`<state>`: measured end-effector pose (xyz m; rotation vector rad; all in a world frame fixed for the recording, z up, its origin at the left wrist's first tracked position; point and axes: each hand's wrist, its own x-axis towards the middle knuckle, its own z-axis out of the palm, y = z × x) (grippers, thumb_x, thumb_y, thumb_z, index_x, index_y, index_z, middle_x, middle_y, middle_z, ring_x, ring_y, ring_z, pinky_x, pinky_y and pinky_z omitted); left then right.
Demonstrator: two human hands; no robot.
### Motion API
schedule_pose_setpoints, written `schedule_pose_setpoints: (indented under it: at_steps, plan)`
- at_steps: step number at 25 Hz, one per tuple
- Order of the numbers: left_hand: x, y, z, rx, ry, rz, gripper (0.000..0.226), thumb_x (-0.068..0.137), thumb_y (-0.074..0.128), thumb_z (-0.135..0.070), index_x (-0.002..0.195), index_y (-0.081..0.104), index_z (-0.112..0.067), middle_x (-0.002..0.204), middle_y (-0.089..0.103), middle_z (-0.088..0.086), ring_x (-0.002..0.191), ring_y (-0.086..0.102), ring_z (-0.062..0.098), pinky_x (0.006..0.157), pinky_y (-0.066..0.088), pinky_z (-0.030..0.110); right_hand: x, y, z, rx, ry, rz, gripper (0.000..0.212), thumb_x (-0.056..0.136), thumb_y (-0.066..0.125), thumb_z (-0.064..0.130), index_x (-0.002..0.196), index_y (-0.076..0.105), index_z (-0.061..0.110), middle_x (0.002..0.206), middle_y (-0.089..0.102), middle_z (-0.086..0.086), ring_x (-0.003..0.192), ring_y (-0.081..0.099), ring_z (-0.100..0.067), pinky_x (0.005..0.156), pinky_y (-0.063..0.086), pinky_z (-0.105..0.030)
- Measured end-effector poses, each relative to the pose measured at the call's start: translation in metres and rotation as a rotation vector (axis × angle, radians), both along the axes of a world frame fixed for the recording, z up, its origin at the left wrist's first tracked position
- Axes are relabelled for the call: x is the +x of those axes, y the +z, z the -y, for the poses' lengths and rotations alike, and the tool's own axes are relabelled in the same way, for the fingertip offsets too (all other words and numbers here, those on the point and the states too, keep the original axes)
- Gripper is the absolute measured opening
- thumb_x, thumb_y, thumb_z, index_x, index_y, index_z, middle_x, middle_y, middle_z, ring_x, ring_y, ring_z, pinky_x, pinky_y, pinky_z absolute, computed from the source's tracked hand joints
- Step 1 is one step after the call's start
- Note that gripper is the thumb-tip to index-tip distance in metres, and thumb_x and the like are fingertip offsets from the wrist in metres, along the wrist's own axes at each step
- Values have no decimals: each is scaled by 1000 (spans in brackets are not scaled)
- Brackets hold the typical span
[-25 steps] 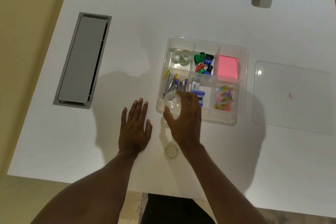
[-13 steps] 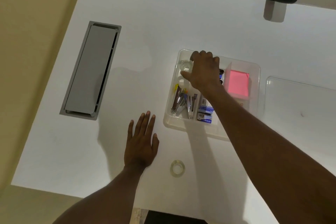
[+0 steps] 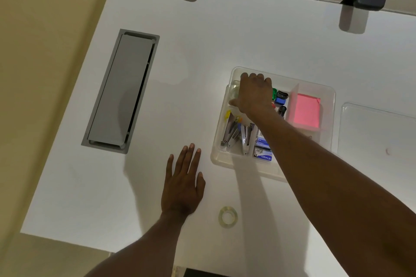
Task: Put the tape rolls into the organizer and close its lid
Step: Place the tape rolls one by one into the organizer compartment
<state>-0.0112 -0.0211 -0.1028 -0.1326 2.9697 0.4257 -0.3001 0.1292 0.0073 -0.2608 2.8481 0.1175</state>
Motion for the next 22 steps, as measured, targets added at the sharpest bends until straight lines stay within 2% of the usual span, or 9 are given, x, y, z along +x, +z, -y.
schedule_pose_setpoints:
  at_steps: [3,6,12,15,18,22]
  plan:
    - [-4,0,0,1,0,2,67,109,22,-48,171,3,-32,181,4,-6,168,2,15,137,9,51,-1,4,-2,-21,-5,14,69,82,73,58,126,54,9,121,63,-13,120,56,-32,103,40,-45]
    - [-8,-2,6,-8,-1,-15,68,109,23,-47,171,3,-31,181,4,-6,168,3,15,137,7,50,2,14,-2,-94,-29,-5,56,87,70,51,123,57,10,118,64,-11,117,57,-30,102,41,-44]
    - [-12,-3,9,3,6,-24,69,108,29,-45,171,7,-30,181,6,-5,168,2,15,137,10,52,74,37,-6,-556,-192,-215,23,91,67,32,107,64,16,102,65,-4,100,58,-23,94,44,-39]
    - [-12,-1,10,-16,0,-27,67,108,26,-45,171,11,-28,181,10,-3,168,5,16,136,12,53,127,35,-3,-719,-216,-233,15,92,67,26,101,65,15,95,64,-1,89,56,-16,82,47,-30]
    - [-13,1,9,-18,0,-28,65,109,20,-48,170,14,-29,180,14,-2,168,9,18,136,13,54,175,25,-8,-819,-213,-239,10,93,66,20,99,66,12,92,64,-1,84,52,-8,76,45,-21]
    - [-12,0,9,-26,-4,-31,66,108,27,-47,170,15,-28,180,13,-2,168,7,18,136,11,54,229,3,-21,-838,-220,-132,19,92,68,26,106,66,14,99,66,-1,88,60,-11,80,57,-31]
